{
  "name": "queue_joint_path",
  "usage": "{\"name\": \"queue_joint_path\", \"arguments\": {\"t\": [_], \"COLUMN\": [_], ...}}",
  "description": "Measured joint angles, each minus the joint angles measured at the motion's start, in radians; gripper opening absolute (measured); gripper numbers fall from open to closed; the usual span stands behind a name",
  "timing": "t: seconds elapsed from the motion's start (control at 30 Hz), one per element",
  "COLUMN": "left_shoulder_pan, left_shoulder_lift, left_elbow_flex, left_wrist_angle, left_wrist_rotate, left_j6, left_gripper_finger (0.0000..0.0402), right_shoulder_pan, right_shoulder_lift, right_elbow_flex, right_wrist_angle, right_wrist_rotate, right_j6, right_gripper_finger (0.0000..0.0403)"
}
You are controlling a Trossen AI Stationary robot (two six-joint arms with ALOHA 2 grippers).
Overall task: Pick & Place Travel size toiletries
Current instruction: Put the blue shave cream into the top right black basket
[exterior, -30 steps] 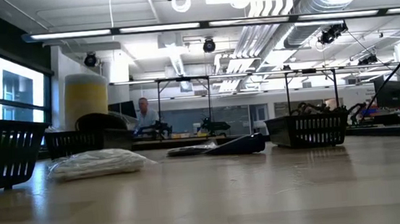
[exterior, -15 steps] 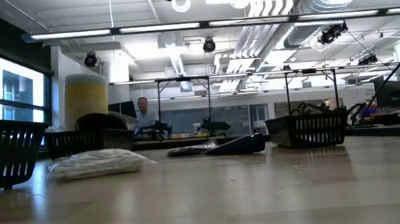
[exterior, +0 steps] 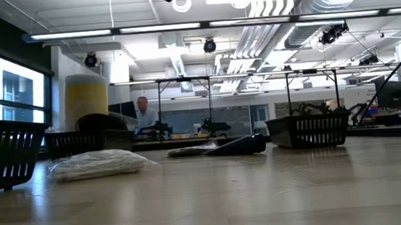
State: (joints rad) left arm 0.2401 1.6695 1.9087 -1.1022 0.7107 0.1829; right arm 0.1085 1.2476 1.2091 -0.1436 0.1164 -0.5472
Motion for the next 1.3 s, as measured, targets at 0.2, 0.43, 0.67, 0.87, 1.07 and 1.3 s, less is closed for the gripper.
{"name": "queue_joint_path", "arguments": {"t": [0.2,0.43,0.67,0.87,1.07,1.3], "left_shoulder_pan": [0.001,0.001,0.001,0.001,0.001,0.001], "left_shoulder_lift": [0.000,0.000,0.000,0.000,0.000,0.000], "left_elbow_flex": [0.000,0.000,0.000,0.000,0.000,0.000], "left_wrist_angle": [0.000,-0.006,-0.005,-0.005,-0.005,-0.002], "left_wrist_rotate": [0.001,0.001,0.004,0.004,0.004,0.001], "left_j6": [0.000,0.003,0.003,0.003,0.003,0.003], "left_gripper_finger": [0.0138,0.0138,0.0138,0.0138,0.0138,0.0138], "right_shoulder_pan": [0.001,0.009,0.016,0.016,0.015,0.007], "right_shoulder_lift": [-0.009,-0.038,-0.036,-0.032,-0.032,-0.032], "right_elbow_flex": [0.000,0.000,0.000,0.000,0.000,0.001], "right_wrist_angle": [-0.011,-0.041,-0.041,-0.042,-0.041,-0.042], "right_wrist_rotate": [0.016,0.047,0.045,0.043,0.039,0.029], "right_j6": [-0.001,0.000,0.001,0.001,0.001,0.001], "right_gripper_finger": [0.0047,0.0044,0.0044,0.0044,0.0044,0.0044]}}
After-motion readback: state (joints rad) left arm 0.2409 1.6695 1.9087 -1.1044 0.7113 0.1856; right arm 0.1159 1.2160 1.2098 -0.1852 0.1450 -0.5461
